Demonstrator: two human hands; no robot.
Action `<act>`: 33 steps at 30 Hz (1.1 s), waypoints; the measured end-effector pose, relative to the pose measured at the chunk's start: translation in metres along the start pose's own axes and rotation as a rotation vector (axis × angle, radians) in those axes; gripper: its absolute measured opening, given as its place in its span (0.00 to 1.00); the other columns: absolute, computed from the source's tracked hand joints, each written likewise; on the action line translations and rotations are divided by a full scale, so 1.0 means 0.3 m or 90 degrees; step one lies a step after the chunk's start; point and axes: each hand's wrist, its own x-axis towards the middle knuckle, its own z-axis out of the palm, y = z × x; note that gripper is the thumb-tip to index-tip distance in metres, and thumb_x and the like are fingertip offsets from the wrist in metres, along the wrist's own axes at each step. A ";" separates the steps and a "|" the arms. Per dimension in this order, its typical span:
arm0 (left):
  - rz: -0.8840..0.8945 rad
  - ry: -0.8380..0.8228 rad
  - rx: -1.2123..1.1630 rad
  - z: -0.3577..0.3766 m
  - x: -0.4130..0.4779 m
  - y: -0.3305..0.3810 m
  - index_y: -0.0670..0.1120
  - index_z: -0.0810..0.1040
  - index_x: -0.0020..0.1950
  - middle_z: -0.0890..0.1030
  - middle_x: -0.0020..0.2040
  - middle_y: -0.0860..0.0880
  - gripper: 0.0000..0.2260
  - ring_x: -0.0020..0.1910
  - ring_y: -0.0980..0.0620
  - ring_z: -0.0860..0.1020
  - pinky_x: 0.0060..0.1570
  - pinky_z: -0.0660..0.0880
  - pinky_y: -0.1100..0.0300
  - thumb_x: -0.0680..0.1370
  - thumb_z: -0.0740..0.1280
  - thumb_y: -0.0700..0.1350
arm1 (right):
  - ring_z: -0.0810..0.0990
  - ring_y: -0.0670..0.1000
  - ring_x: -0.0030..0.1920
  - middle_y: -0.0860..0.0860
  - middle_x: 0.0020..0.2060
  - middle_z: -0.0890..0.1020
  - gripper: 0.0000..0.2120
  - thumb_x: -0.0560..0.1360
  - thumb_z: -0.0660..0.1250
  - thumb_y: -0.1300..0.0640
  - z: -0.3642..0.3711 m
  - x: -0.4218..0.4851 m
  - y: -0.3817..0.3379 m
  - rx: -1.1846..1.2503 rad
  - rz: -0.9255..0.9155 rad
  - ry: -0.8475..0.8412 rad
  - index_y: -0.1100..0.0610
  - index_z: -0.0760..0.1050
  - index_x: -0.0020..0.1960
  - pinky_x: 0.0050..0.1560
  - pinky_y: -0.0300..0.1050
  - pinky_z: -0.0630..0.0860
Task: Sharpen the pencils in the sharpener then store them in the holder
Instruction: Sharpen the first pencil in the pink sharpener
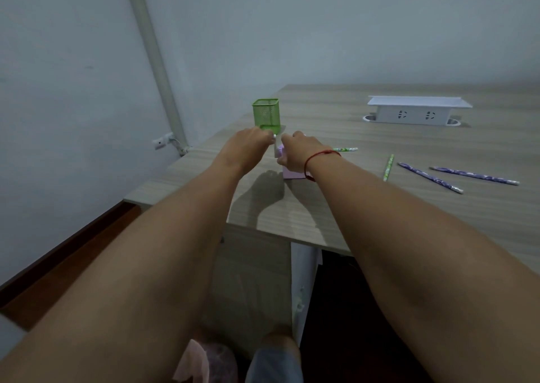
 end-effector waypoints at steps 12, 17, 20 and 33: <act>0.008 -0.045 -0.021 0.014 -0.102 0.055 0.39 0.76 0.53 0.80 0.45 0.36 0.07 0.43 0.36 0.79 0.38 0.69 0.50 0.79 0.60 0.36 | 0.74 0.62 0.62 0.59 0.65 0.70 0.22 0.78 0.63 0.49 0.001 -0.001 -0.006 -0.017 -0.004 0.006 0.57 0.67 0.68 0.62 0.57 0.73; -0.038 -0.140 0.000 0.028 -0.095 0.076 0.38 0.76 0.58 0.79 0.52 0.36 0.10 0.50 0.36 0.79 0.47 0.73 0.49 0.81 0.59 0.38 | 0.73 0.63 0.63 0.59 0.65 0.70 0.22 0.78 0.62 0.49 -0.001 0.001 -0.001 -0.016 -0.009 0.012 0.58 0.68 0.68 0.61 0.55 0.73; -0.078 -0.201 -0.005 0.073 -0.099 0.094 0.38 0.77 0.58 0.80 0.53 0.38 0.10 0.52 0.41 0.80 0.52 0.75 0.51 0.80 0.60 0.39 | 0.73 0.63 0.63 0.59 0.66 0.69 0.22 0.78 0.62 0.49 0.005 0.000 0.002 -0.009 -0.014 0.009 0.58 0.67 0.69 0.63 0.56 0.72; -0.080 -0.275 -0.028 0.136 0.019 0.016 0.40 0.77 0.58 0.80 0.54 0.37 0.13 0.53 0.39 0.78 0.52 0.73 0.51 0.80 0.60 0.46 | 0.72 0.62 0.65 0.58 0.67 0.70 0.20 0.75 0.61 0.51 0.042 0.020 0.015 -0.005 -0.039 0.043 0.56 0.68 0.66 0.62 0.57 0.71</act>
